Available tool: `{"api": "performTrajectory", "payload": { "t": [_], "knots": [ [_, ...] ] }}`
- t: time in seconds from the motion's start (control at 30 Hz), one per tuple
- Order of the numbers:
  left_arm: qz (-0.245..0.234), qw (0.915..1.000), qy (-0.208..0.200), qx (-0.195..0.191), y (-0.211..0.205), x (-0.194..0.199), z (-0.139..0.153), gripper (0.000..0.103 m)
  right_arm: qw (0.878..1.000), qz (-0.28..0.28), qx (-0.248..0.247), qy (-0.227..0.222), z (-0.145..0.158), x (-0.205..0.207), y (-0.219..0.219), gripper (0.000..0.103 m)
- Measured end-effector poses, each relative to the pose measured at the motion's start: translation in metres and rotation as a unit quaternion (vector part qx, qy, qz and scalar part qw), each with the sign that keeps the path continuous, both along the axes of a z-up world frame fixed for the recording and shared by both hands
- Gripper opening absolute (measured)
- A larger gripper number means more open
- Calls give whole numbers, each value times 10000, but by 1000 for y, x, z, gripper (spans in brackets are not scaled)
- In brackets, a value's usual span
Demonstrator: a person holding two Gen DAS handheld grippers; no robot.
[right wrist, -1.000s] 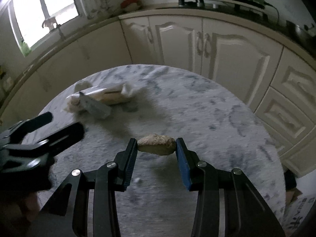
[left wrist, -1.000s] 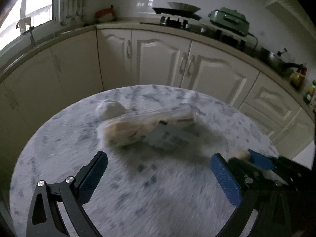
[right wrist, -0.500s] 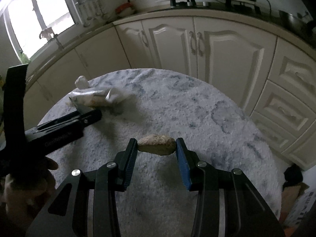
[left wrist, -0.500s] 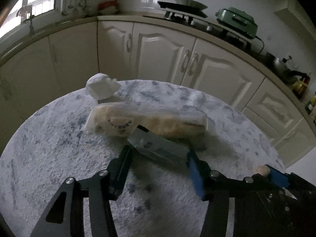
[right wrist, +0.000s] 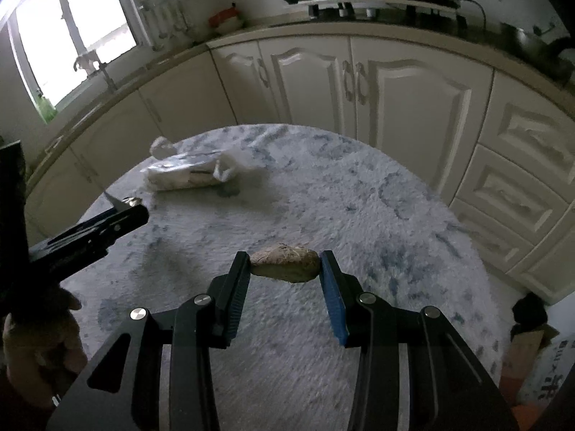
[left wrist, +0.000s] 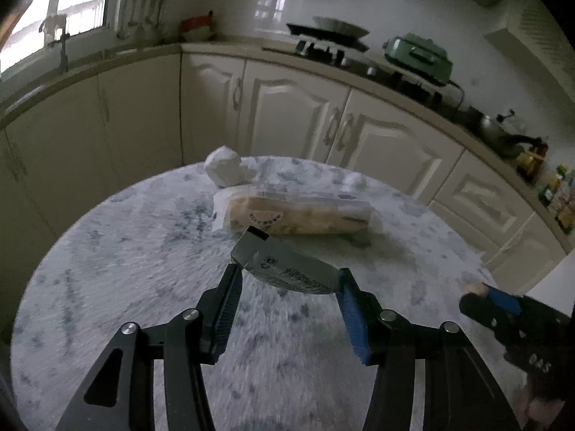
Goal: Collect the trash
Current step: 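Carry the potato and white wrapper with both grippers to the bin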
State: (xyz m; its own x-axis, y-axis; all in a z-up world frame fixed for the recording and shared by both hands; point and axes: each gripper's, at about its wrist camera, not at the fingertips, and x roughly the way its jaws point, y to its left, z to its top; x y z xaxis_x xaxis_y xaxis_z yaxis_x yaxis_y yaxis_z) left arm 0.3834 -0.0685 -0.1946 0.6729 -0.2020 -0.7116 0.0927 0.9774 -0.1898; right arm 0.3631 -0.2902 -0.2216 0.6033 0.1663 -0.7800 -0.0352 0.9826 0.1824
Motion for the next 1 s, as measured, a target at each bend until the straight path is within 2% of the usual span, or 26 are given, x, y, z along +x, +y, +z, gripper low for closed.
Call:
{"api": "performTrajectory", "payload": {
  "t": [0.3,0.63,0.8,1.0],
  "knots": [
    [-400,9975,-588,0,-14,-83,54,49,9992,-44,-1,-385,48,-49,3,40],
    [-902,9887,-1198,-94,-47,-165,103,49,9960,-318,26,-839,95,-116,-16,40],
    [-1207,9823,-1433,-86,-83,-191,117,49,9924,-629,15,-1055,114,-152,-45,40],
    [-1848,9706,-1535,-143,-146,-212,117,49,9852,-1292,-59,-1123,121,-195,-107,40]
  ]
}}
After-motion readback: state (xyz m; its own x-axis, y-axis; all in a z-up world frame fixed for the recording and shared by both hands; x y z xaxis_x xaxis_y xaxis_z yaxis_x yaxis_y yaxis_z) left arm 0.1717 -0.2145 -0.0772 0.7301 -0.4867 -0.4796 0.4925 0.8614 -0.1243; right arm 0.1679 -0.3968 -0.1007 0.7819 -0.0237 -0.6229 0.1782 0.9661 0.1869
